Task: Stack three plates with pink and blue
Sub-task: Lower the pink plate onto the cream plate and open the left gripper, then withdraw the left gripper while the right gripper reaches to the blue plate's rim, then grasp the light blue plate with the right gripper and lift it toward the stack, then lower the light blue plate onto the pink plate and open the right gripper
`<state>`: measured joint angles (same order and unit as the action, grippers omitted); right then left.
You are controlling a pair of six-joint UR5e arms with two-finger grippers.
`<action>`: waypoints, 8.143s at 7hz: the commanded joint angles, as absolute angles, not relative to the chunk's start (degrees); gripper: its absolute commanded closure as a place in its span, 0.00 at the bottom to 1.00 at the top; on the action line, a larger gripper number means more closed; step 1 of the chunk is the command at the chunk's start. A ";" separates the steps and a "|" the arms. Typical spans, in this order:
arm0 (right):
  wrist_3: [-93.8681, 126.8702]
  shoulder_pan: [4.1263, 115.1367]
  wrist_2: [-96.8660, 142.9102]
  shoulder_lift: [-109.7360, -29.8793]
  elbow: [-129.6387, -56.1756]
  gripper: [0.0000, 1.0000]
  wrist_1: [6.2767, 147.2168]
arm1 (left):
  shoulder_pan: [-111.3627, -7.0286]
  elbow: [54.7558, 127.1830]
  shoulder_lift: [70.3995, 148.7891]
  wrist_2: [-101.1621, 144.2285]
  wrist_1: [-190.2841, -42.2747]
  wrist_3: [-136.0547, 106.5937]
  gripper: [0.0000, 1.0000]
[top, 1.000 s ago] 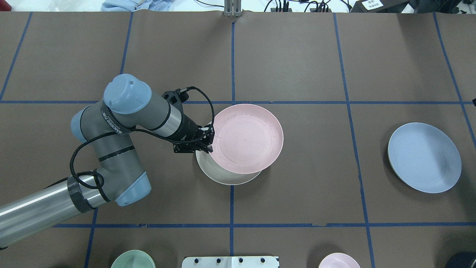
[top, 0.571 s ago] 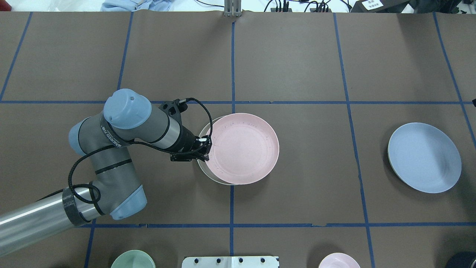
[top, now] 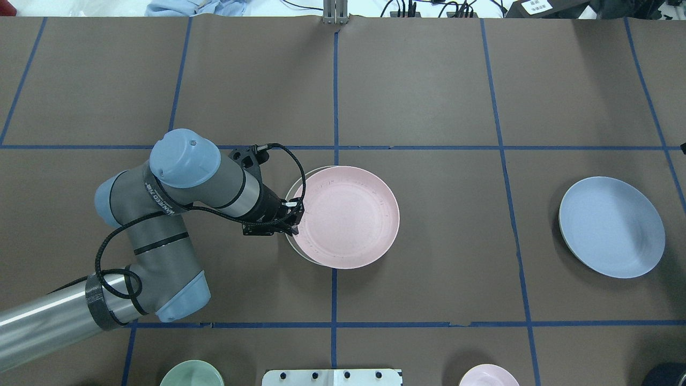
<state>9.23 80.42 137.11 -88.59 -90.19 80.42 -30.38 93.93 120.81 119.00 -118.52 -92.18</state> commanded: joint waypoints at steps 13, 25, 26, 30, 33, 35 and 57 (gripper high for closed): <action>28.34 68.67 133.26 -88.85 -89.56 0.00 70.25 | -35.58 102.30 115.84 116.63 -116.63 -83.79 0.00; 31.46 64.34 131.92 -95.45 -86.04 1.00 60.47 | -39.29 108.46 112.06 116.81 -112.85 -78.84 0.00; 31.55 64.42 133.49 -95.45 -86.48 1.00 60.38 | -39.37 108.37 112.06 116.81 -112.85 -78.84 0.00; 34.77 67.58 142.29 -94.23 -91.83 1.00 60.47 | -39.37 108.37 111.97 116.81 -112.85 -78.84 0.00; 50.12 65.85 142.47 -82.66 -92.81 1.00 60.56 | -40.42 108.46 109.96 116.89 -112.94 -74.83 0.00; 65.76 58.58 141.42 -73.52 -92.81 1.00 60.38 | -44.62 108.37 106.28 117.07 -113.03 -65.45 0.00; 89.03 32.96 122.17 -63.28 -95.19 1.00 61.08 | -50.89 108.46 100.55 119.53 -112.94 -54.58 0.00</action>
<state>89.03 33.00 122.22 -63.14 -95.22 61.08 -50.90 108.46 100.51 119.53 -112.94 -54.53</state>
